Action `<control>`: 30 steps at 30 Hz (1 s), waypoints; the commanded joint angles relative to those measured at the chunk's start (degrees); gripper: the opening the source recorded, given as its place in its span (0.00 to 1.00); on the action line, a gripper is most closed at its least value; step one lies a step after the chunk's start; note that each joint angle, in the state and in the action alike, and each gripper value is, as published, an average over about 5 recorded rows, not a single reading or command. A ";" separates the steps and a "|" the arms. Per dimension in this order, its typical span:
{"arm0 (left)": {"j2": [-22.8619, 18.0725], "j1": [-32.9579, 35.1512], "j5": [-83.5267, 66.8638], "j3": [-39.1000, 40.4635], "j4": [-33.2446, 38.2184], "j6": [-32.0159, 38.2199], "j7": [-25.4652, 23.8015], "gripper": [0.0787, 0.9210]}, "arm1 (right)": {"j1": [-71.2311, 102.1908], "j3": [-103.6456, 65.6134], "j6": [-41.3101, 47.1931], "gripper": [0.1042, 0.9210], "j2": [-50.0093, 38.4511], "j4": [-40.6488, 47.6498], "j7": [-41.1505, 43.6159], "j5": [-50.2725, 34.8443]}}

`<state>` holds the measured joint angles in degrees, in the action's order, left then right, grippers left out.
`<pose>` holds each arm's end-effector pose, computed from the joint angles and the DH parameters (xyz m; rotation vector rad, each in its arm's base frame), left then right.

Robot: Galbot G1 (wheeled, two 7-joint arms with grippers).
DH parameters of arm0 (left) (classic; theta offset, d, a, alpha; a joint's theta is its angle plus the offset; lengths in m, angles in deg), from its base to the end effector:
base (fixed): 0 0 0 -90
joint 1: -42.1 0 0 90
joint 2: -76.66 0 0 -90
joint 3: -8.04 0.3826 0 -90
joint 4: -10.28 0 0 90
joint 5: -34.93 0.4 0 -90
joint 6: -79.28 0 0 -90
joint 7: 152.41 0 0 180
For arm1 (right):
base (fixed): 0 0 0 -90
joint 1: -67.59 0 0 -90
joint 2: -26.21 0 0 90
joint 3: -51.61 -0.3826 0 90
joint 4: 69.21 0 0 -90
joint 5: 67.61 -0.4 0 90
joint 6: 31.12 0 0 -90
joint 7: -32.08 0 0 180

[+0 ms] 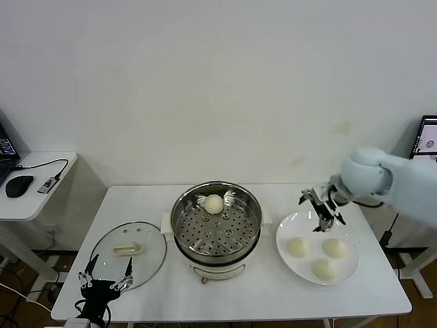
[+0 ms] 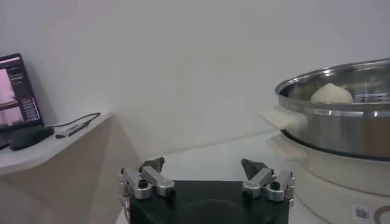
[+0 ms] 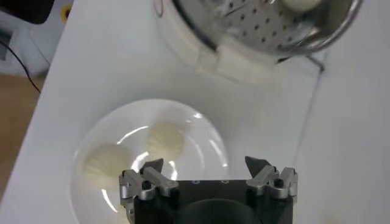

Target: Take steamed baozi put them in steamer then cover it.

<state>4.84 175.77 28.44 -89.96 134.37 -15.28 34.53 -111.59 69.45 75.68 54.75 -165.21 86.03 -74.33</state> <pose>0.1433 0.0932 -0.3250 0.0677 -2.9074 -0.3483 0.4937 -0.1185 -0.1290 1.3439 -1.3349 1.5707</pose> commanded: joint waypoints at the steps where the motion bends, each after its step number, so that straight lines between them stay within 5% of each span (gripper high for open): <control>1: -0.51 0.40 0.34 -0.18 0.18 0.03 -0.04 0.88 | 15.49 -10.04 2.18 0.88 -3.36 1.26 -0.58 3.21; 30: -1.03 1.16 0.38 -1.63 -0.54 -0.09 -0.07 0.88 | 31.07 -22.80 1.20 0.86 10.32 16.98 -2.24 10.04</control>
<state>3.84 176.91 28.82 -91.58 133.92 -15.38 34.46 -82.80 48.32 76.83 63.14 -150.37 83.87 -65.06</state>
